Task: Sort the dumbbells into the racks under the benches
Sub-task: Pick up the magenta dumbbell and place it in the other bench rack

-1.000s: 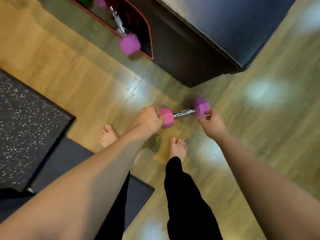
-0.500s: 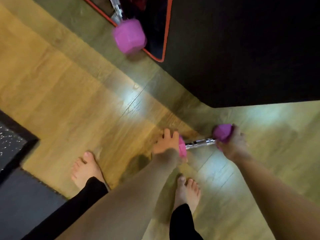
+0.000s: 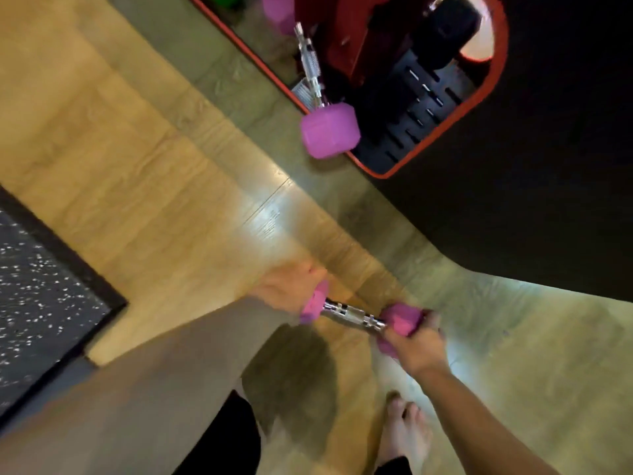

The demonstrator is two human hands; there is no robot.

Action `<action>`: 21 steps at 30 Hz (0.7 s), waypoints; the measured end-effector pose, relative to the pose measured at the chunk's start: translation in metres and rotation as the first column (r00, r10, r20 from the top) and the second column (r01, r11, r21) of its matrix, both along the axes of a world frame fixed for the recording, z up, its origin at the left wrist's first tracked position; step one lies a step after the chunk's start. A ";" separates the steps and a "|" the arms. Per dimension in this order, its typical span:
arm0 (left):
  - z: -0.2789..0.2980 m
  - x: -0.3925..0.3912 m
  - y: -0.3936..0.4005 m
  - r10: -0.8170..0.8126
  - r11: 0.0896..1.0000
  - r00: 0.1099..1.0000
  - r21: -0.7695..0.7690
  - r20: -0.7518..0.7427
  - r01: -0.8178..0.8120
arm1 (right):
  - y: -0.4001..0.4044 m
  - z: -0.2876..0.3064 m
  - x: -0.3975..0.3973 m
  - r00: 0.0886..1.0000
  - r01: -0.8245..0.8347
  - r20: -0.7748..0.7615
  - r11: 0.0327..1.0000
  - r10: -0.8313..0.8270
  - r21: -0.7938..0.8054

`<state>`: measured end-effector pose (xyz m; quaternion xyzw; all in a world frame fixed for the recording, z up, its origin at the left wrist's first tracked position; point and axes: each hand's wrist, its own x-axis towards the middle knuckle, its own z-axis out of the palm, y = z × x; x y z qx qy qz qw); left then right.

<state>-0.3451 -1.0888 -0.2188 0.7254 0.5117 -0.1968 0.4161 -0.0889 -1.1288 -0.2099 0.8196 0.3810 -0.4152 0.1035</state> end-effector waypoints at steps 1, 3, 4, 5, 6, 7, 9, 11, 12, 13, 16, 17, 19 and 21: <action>0.003 -0.027 0.008 -0.035 0.999 0.999 0.006 -0.014 0.035 | 0.000 -0.002 -0.026 0.999 0.016 -0.028 1.000 -0.016 0.012; 0.004 -0.079 0.022 -0.065 0.998 0.993 0.009 -0.095 0.066 | 0.006 -0.007 -0.081 0.997 0.036 -0.071 0.999 -0.033 0.036; 0.004 -0.105 0.028 -0.059 0.998 0.988 0.011 -0.145 0.061 | 0.010 -0.009 -0.109 0.996 0.030 -0.082 0.998 -0.026 0.048; 0.002 -0.130 0.034 -0.042 0.999 0.982 0.020 -0.187 0.046 | 0.016 -0.011 -0.135 0.996 0.023 -0.090 0.998 -0.018 0.059; 0.000 -0.157 0.038 -0.017 0.999 0.977 0.039 -0.215 0.026 | 0.022 -0.013 -0.163 0.994 0.020 -0.104 0.998 -0.013 0.064; -0.002 -0.178 0.040 0.016 0.997 0.974 0.071 -0.227 0.000 | 0.028 -0.015 -0.186 0.992 0.031 -0.124 0.997 -0.022 0.069; -0.006 -0.214 0.038 0.113 0.985 0.971 0.151 -0.209 -0.082 | 0.039 -0.016 -0.222 0.984 0.074 -0.169 0.993 -0.059 0.086; -0.008 -0.235 0.029 0.292 0.948 0.944 0.178 -0.156 -0.264 | 0.044 -0.014 -0.246 0.983 0.106 -0.162 0.991 -0.091 0.086; -0.008 -0.240 0.023 0.429 0.900 0.893 0.141 -0.135 -0.412 | 0.044 -0.011 -0.253 0.986 0.115 -0.134 0.990 -0.103 0.084; -0.008 -0.241 0.018 0.572 0.820 0.811 0.087 -0.126 -0.565 | 0.044 -0.009 -0.257 0.989 0.122 -0.099 0.989 -0.113 0.088; -0.005 -0.233 0.002 0.836 0.540 0.542 -0.049 -0.085 -0.840 | 0.047 -0.002 -0.263 0.989 0.142 -0.058 0.988 -0.138 0.060; -0.002 -0.229 0.001 0.869 0.484 0.487 -0.061 -0.080 -0.873 | 0.047 0.000 -0.262 0.990 0.124 -0.067 0.992 -0.122 0.035; 0.000 -0.225 0.005 0.880 0.459 0.459 -0.034 -0.120 -0.888 | 0.049 0.000 -0.259 0.992 0.087 -0.089 0.996 -0.089 -0.024; 0.004 -0.222 0.011 0.850 0.490 0.486 -0.032 -0.204 -0.871 | 0.051 0.001 -0.254 0.989 0.092 -0.107 0.993 -0.100 -0.074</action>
